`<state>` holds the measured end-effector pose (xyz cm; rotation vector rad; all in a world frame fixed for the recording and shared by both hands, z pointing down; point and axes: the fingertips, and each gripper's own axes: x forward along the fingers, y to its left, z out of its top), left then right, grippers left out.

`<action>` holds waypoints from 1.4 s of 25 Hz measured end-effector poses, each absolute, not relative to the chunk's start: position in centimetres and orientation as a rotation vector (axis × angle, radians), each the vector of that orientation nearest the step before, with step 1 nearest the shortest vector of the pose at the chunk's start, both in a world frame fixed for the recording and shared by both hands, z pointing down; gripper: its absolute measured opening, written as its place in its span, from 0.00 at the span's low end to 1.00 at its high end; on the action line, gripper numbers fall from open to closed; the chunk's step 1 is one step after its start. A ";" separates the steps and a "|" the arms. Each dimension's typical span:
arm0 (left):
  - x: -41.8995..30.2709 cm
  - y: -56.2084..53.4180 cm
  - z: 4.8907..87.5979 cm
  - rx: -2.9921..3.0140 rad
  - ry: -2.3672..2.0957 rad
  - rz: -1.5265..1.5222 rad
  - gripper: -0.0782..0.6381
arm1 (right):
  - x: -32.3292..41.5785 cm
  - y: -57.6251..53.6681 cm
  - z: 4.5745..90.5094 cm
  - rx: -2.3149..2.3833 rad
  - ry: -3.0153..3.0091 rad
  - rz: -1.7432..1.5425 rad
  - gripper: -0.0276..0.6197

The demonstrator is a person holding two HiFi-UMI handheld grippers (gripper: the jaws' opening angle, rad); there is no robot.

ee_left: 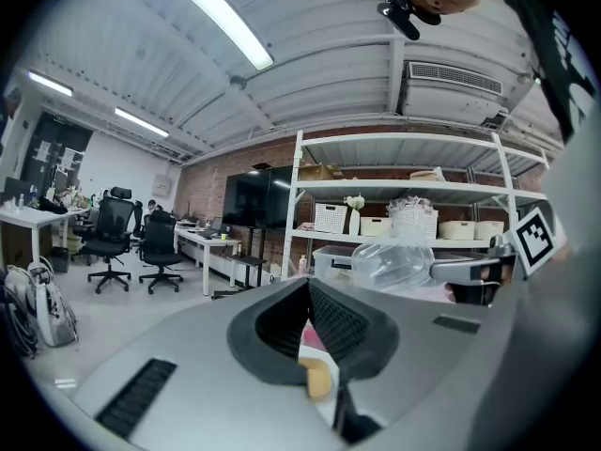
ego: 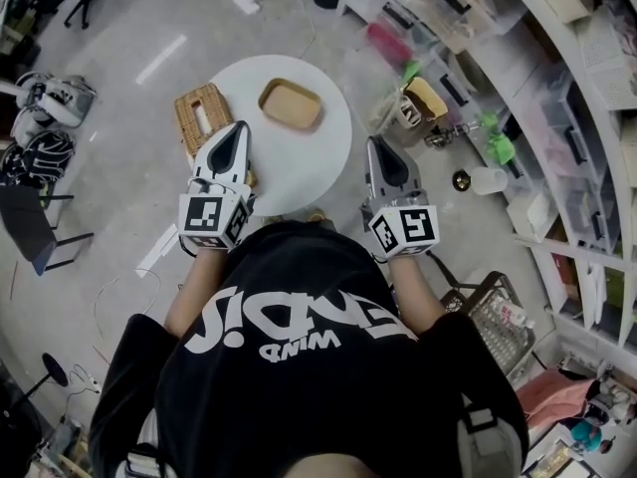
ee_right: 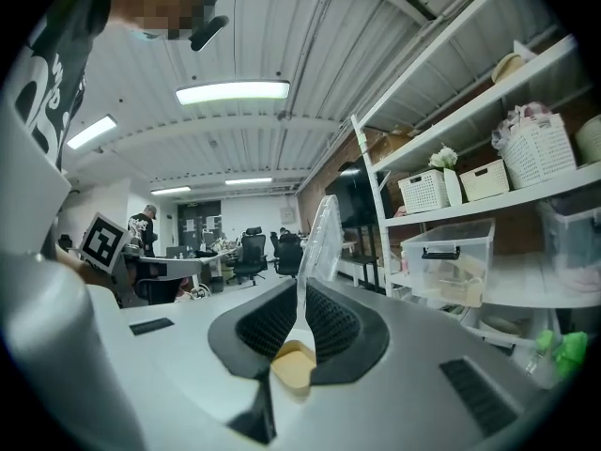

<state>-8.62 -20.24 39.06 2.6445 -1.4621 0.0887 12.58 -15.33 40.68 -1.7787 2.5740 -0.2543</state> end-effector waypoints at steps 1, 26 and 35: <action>-8.7 -20.2 39.2 2.639 -1.468 0.088 0.11 | 12.6 -15.4 40.9 -1.786 2.569 -0.267 0.09; -10.4 -19.5 38.7 2.620 -1.483 0.083 0.11 | 10.0 -15.1 41.3 -1.764 2.573 -0.329 0.09; -9.9 -19.1 38.8 2.631 -1.462 0.095 0.11 | 9.9 -14.9 41.6 -1.753 2.572 -0.360 0.09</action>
